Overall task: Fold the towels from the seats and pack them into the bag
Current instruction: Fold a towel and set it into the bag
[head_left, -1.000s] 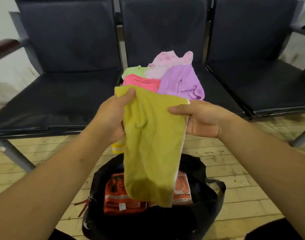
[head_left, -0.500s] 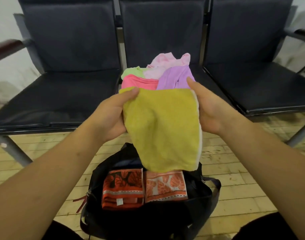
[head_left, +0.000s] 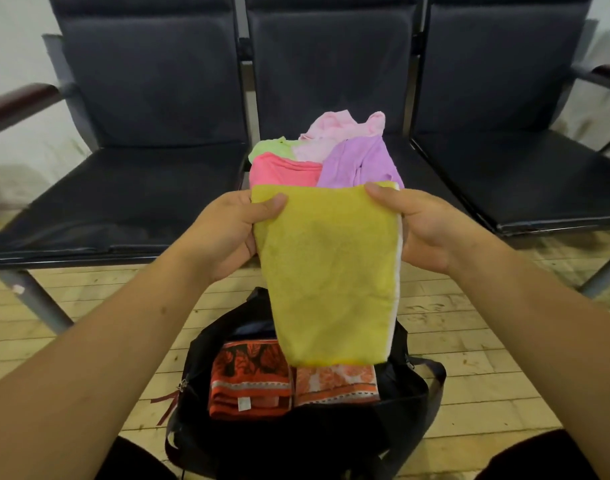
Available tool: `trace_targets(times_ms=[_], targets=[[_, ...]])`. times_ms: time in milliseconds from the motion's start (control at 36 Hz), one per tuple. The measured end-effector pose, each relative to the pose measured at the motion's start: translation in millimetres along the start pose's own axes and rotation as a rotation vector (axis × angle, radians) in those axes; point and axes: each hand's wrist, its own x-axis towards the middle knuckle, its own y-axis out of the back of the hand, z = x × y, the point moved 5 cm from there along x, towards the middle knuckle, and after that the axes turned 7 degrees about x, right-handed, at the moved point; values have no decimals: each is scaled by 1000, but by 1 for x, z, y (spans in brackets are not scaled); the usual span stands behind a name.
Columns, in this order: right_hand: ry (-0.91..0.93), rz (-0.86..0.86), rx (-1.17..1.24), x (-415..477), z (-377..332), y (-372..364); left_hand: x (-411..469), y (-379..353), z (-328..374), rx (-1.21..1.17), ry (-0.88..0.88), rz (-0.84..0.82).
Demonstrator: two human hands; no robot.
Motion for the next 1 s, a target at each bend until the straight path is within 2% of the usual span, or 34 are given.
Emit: trace_targets(times_ms=[56, 111, 194, 222, 278, 389, 556, 722, 889, 1000], targets=[[-1, -73, -43, -3, -3, -5, 1, 2, 1, -28, -18, 20], [15, -68, -98, -3, -5, -4, 2, 3, 4, -1, -38, -21], [90, -2, -161, -2, -9, 0, 1, 9, 6, 352, -104, -81], [112, 15, -172, -2, -10, 1, 1, 12, 7, 471, -130, -59], [145, 49, -193, -2, -12, 3, 1, 18, 10, 552, -172, 19], [175, 98, -188, -2, -12, 5, 0, 20, 15, 538, -261, 141], [192, 18, -159, -6, -18, -2, 0, 30, 16, 528, -311, 234], [344, 183, -335, -15, -26, -4, -3, 31, 21, 500, -362, 276], [399, 230, -287, -21, -32, -7, -6, 31, 28, 494, -457, 377], [379, 233, -209, -18, -30, -4, -5, 29, 25, 450, -413, 297]])
